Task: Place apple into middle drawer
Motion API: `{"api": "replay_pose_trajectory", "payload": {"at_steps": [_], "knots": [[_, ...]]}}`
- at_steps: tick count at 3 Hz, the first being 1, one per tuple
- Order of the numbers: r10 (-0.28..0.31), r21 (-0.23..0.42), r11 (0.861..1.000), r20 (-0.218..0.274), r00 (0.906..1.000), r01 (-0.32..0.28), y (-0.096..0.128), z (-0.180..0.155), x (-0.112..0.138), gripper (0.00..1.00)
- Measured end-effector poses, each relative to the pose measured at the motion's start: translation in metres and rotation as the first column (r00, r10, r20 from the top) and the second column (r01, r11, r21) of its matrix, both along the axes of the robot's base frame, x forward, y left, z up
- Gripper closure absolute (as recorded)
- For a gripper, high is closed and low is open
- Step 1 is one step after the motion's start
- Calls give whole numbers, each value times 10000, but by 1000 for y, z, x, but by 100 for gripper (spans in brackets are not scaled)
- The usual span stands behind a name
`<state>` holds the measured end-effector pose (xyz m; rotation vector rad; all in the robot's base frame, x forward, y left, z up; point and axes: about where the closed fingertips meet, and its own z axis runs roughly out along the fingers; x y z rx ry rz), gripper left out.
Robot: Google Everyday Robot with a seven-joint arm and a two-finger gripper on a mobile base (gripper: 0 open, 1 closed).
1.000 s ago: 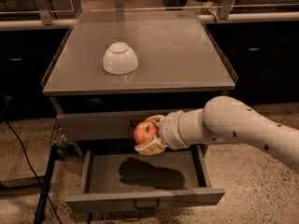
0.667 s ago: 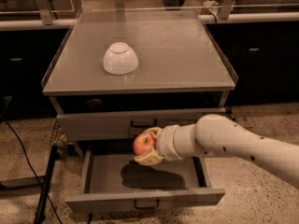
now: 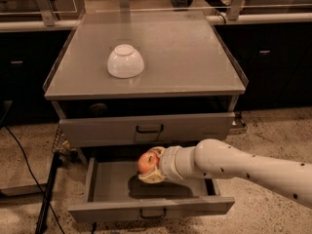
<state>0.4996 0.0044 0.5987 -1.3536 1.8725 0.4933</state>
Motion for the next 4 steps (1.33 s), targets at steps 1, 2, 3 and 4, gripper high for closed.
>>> {"api": "replay_pose_trajectory", "payload": {"at_steps": [1,2,3,4], "knots": [[121,45,9999,91,9999,-121,2,-19,5,100],[105,241,9996,191,9998,-110,2,-50,19,100],[132,480,9987,248,9996,-144,6,-86,35,100],[153,727,9972,196,9997,-167,11,-120,48,100]]}}
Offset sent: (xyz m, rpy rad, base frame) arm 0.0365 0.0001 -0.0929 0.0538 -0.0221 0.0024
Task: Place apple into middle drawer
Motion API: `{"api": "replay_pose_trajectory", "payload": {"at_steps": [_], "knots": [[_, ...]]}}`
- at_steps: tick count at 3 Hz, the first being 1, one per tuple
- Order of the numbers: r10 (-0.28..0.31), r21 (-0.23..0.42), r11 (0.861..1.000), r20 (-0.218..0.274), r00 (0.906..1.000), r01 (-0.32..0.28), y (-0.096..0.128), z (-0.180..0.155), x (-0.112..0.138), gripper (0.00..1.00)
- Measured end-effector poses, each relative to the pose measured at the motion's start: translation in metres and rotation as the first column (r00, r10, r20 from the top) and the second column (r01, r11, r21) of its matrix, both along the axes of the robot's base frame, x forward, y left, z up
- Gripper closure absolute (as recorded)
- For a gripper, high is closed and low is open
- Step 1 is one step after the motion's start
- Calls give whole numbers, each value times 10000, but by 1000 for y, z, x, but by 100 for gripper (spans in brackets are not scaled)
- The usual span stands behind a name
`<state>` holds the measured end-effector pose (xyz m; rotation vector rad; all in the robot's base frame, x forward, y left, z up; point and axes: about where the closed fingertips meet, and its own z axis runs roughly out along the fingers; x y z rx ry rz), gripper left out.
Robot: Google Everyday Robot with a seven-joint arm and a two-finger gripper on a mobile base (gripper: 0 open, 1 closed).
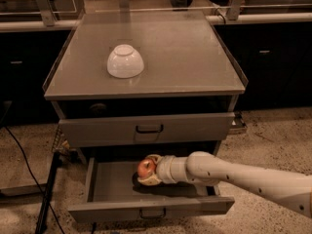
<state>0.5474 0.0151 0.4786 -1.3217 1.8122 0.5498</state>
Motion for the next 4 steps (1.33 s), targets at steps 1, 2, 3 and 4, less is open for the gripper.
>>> {"api": "replay_pose_trajectory", "payload": {"at_steps": [1,2,3,4], "knots": [[93,185,9998,15,10000,-94,3,-27,9,100],[222,253,9994,82,9997,-224,5,-43,15,100],[481,237,9985,166,9987,-484,10,-52,20,100],[809,172,9965,192,9965,-812,15,-58,23,100]]}}
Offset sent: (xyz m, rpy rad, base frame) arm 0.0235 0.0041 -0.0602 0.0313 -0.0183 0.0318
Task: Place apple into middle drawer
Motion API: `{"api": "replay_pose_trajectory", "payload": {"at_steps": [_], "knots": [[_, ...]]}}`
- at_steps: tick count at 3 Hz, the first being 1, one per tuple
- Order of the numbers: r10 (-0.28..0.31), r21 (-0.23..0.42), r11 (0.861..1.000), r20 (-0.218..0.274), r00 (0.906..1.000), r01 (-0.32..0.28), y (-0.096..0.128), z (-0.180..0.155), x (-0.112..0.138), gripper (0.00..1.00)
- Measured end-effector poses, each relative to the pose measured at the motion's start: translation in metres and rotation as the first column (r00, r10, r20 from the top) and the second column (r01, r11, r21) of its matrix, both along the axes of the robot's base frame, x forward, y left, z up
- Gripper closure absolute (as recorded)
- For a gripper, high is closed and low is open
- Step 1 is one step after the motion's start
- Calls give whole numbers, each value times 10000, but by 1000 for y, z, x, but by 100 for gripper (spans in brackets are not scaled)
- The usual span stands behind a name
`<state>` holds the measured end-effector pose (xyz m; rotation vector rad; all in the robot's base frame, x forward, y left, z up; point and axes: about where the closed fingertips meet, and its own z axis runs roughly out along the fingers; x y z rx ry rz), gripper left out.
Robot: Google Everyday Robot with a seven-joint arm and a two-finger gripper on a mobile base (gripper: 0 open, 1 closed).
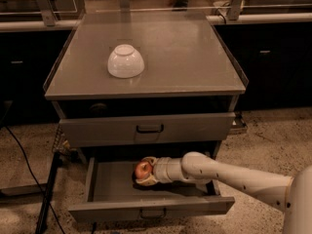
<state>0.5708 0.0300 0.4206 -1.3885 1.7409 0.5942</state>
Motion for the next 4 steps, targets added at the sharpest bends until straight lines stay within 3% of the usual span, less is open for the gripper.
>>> {"api": "replay_pose_trajectory", "payload": {"at_steps": [3,4], "knots": [[1183,88,9930,-121,9929,-1182,11,-39,1,100],[1262,89,9920,-184,9918,-1261,13,-47,2,100]]}}
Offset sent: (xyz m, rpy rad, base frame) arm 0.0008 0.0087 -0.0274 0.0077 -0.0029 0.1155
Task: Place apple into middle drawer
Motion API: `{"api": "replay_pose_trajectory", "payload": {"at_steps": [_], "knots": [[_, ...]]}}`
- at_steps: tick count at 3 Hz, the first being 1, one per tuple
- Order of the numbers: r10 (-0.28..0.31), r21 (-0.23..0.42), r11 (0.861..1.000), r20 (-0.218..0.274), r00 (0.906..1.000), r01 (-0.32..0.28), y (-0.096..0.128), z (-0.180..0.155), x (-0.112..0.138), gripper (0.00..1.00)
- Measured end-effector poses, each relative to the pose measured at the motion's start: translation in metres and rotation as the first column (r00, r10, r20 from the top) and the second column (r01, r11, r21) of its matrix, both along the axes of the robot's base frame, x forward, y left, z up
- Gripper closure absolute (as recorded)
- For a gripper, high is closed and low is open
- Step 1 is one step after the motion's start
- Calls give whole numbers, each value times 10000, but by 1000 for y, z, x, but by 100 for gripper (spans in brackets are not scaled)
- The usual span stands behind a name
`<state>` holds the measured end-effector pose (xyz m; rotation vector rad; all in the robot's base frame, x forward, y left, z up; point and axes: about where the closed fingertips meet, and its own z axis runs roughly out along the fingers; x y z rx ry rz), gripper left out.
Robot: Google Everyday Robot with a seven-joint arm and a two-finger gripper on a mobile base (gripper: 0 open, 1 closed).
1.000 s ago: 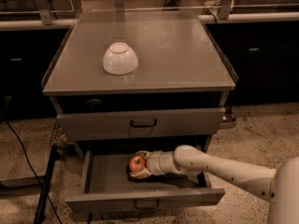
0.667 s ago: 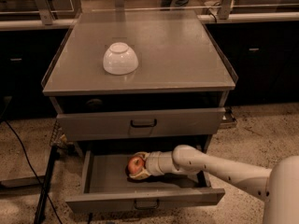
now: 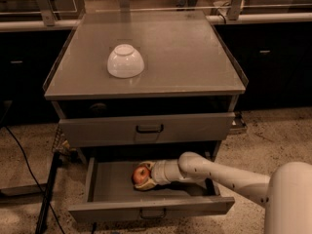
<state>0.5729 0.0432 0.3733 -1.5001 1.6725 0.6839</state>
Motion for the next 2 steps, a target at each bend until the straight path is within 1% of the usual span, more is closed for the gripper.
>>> {"api": "replay_pose_trajectory", "payload": {"at_steps": [1,2], "knots": [[4,1,10000,-4,10000,-4,0,0,0,83],[4,1,10000,-4,10000,-4,0,0,0,60]]}}
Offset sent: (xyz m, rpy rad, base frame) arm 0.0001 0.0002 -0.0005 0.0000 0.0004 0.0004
